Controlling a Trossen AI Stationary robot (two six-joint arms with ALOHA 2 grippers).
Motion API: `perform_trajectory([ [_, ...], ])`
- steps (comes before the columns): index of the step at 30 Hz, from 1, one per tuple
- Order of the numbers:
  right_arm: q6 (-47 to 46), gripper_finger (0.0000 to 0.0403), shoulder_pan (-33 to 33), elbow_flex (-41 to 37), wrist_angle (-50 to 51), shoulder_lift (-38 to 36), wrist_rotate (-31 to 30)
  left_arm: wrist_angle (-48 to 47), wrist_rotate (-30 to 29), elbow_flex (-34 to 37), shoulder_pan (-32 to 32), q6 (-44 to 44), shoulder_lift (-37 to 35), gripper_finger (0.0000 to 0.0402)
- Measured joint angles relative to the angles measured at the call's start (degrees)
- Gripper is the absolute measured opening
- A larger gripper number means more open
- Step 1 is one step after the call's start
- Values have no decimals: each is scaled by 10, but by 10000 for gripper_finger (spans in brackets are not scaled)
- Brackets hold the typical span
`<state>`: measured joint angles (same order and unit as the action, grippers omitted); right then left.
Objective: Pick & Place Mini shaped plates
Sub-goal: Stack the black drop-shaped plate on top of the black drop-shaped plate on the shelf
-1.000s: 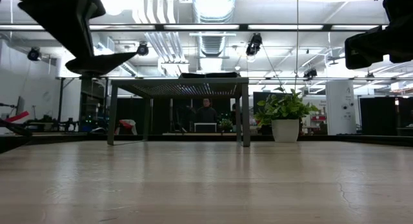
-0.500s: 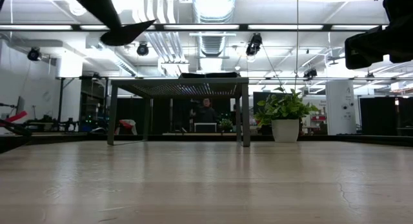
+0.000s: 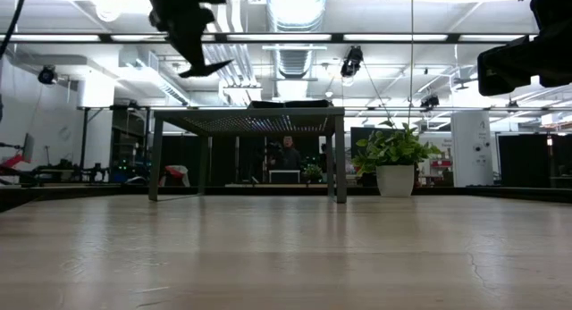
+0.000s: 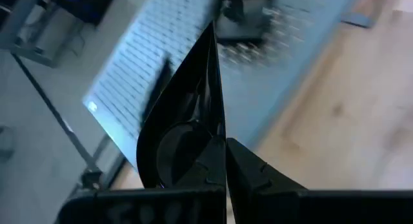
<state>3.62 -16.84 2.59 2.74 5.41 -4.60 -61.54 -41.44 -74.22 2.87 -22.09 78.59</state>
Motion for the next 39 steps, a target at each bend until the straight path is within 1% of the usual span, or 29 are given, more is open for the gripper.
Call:
perform_trajectory([
  [3, 0, 63, 0, 0, 0, 0, 0, 35, 13, 0, -51, 82, 0, 0],
  [5, 0, 63, 0, 0, 0, 0, 0, 57, 44, 0, -86, 126, 0, 0],
  [9, 0, 63, 0, 0, 0, 0, 0, 79, 133, 1, -157, 152, 0, 0],
  [10, 0, 63, 0, 0, 0, 0, 0, 81, 146, 3, -173, 159, 0, 0],
  [13, 0, 63, 0, 0, 0, 0, 0, 83, 153, 6, -211, 160, 0, 0],
  [16, 0, 63, 0, 0, 0, 0, 0, 95, 161, 11, -237, 157, -1, 0],
  [19, 0, 63, 0, 0, 0, 0, 0, 144, 203, 23, -242, 161, -2, 0],
  [22, 0, 63, 0, 0, 0, 0, 0, 171, 223, 35, -240, 160, -2, 0],
  [39, 0, 63, 0, 0, 0, 0, 0, 128, 208, 42, -238, 147, -1, 0],
])
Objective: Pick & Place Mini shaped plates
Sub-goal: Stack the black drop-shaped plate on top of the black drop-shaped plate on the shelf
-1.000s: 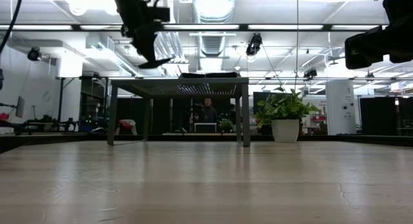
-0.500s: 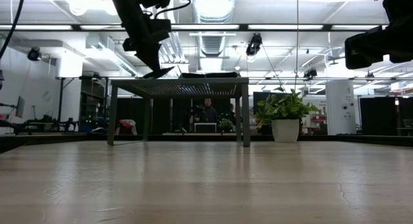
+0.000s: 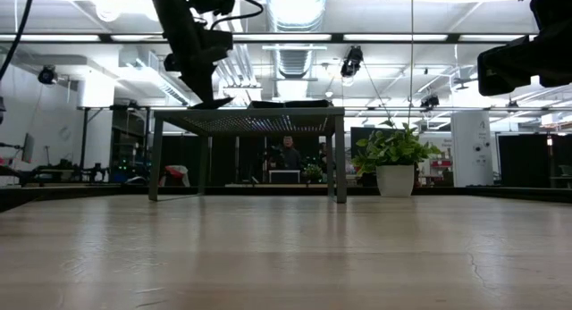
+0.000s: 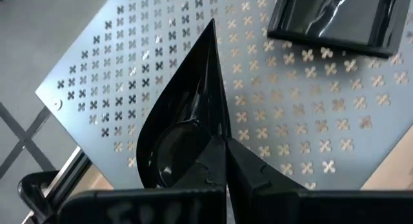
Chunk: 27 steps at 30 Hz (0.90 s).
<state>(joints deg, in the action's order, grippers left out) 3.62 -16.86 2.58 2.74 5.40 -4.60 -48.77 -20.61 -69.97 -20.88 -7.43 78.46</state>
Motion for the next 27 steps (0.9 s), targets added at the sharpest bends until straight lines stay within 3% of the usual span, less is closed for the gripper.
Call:
perform_trajectory([
  [27, 0, 63, 0, 0, 0, 0, 0, 3, -23, 0, 5, 1, 0, 7],
])
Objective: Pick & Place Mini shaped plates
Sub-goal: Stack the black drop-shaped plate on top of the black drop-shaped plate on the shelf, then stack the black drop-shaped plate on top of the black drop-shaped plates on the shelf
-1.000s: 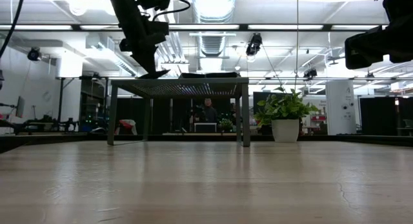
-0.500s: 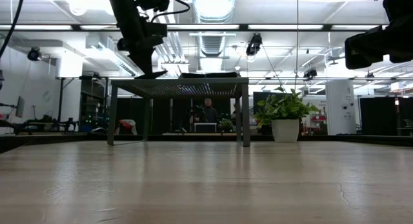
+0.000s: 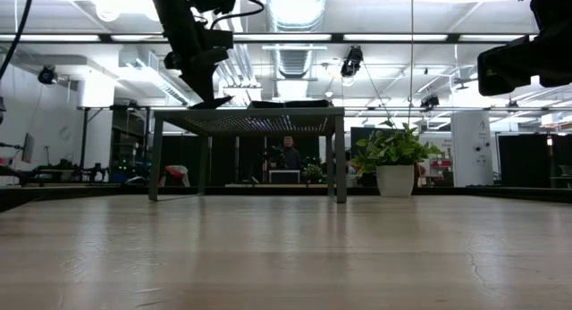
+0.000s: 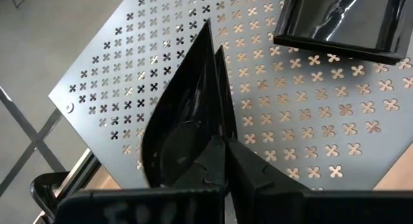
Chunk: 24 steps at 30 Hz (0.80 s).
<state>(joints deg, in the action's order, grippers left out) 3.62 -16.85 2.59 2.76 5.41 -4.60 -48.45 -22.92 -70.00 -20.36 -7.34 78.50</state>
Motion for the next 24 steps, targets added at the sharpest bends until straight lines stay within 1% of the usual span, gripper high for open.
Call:
perform_trajectory([
  [7, 0, 63, 0, 0, 0, 0, 0, 0, 1, 0, 1, -7, 0, 67],
  [11, 0, 63, 0, 0, 0, 0, 0, 0, 9, 0, 6, -13, 0, 86],
  [14, 0, 63, 0, 0, 0, 0, 0, -1, 29, 0, 14, -16, 0, 90],
  [20, 0, 63, 0, 0, 0, 0, 0, -41, 39, 0, 42, 5, -10, 88],
  [24, 0, 63, 0, 0, 0, 0, 0, -75, 40, 0, 65, -26, -28, 89],
])
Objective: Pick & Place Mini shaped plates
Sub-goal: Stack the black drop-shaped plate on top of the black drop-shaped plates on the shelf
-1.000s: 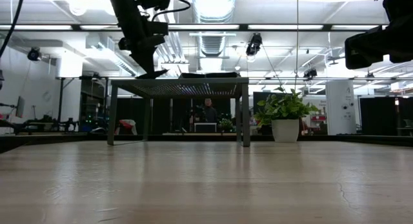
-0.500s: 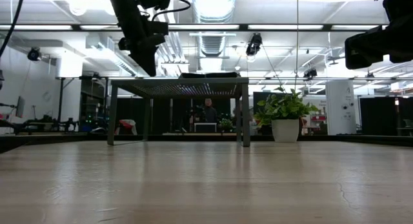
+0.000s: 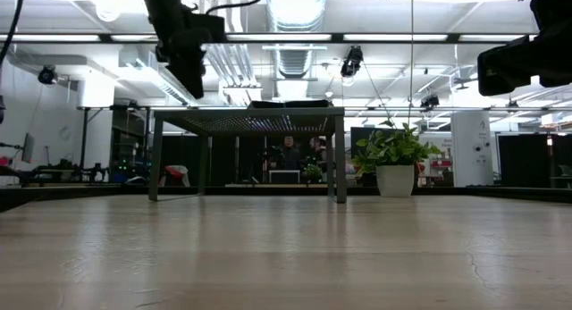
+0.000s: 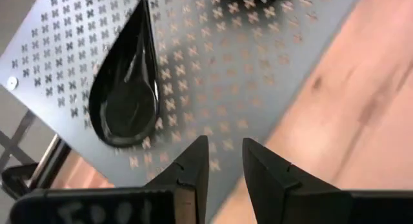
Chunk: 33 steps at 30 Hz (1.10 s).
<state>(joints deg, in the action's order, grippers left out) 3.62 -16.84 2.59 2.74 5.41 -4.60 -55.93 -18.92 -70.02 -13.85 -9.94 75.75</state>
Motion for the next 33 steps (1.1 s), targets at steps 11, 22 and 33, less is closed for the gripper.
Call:
perform_trajectory([
  [11, 0, 63, 0, 0, 0, 0, 0, -19, 6, 0, 112, -79, -56, 90],
  [22, 0, 63, 0, 0, 0, 0, 0, -41, 13, 1, 250, -206, -61, 90],
  [33, 0, 63, 0, 0, 0, 0, 0, -23, 11, 73, 358, -314, -59, 90],
])
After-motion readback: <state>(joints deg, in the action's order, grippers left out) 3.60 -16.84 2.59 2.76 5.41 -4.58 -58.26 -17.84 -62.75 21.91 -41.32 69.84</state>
